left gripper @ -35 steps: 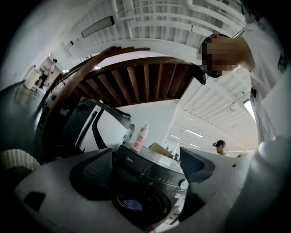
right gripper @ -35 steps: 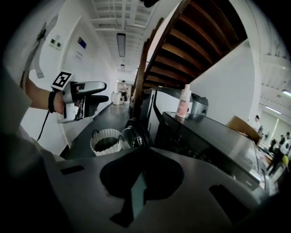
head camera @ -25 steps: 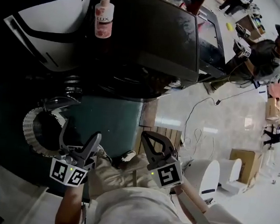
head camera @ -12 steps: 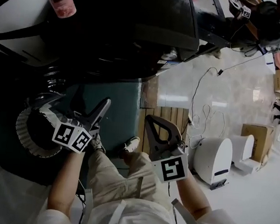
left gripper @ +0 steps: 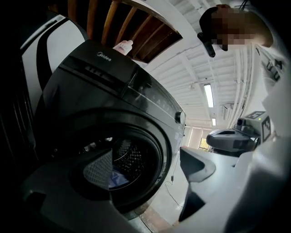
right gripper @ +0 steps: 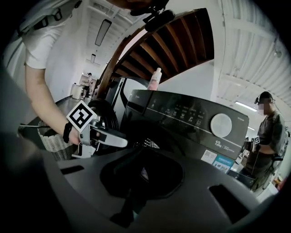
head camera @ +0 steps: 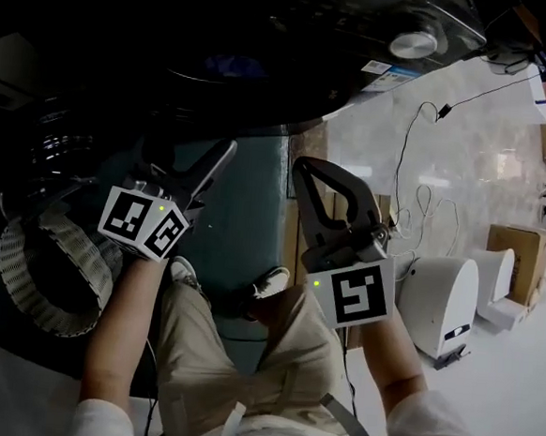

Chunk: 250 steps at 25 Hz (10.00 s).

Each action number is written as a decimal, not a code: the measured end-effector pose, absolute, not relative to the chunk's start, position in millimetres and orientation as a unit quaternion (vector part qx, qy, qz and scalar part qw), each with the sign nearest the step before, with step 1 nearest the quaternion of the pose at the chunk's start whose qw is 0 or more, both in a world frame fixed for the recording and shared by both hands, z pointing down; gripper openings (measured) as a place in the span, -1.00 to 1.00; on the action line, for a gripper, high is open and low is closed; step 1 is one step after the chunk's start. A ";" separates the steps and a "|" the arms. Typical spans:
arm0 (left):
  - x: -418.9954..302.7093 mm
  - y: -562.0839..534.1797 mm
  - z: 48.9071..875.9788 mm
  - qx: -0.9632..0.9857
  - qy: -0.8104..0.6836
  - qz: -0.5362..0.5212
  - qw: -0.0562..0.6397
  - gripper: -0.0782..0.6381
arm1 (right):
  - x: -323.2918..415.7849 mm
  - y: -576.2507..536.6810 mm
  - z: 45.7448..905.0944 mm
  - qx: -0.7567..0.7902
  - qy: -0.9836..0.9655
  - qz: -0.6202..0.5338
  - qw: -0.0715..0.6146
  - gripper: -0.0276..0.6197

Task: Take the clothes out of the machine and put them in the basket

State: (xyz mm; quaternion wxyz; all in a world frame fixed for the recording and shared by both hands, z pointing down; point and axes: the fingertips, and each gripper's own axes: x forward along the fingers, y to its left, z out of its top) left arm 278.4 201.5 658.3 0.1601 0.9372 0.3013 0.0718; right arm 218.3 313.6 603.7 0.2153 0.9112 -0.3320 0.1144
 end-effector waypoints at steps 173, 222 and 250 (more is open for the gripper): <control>-134.2 -159.3 337.1 0.921 -0.350 -0.003 0.171 -0.46 | -44.3 -107.7 245.8 0.495 -0.844 -0.001 0.206 -0.88; -137.4 -323.8 790.4 0.729 -0.560 0.112 0.376 -0.43 | -35.1 -197.4 590.6 0.274 -0.896 0.123 0.327 -0.88; -162.6 -309.8 786.0 0.732 -0.541 0.133 0.391 -0.08 | -35.7 -217.7 581.2 0.294 -0.894 0.129 0.313 -0.88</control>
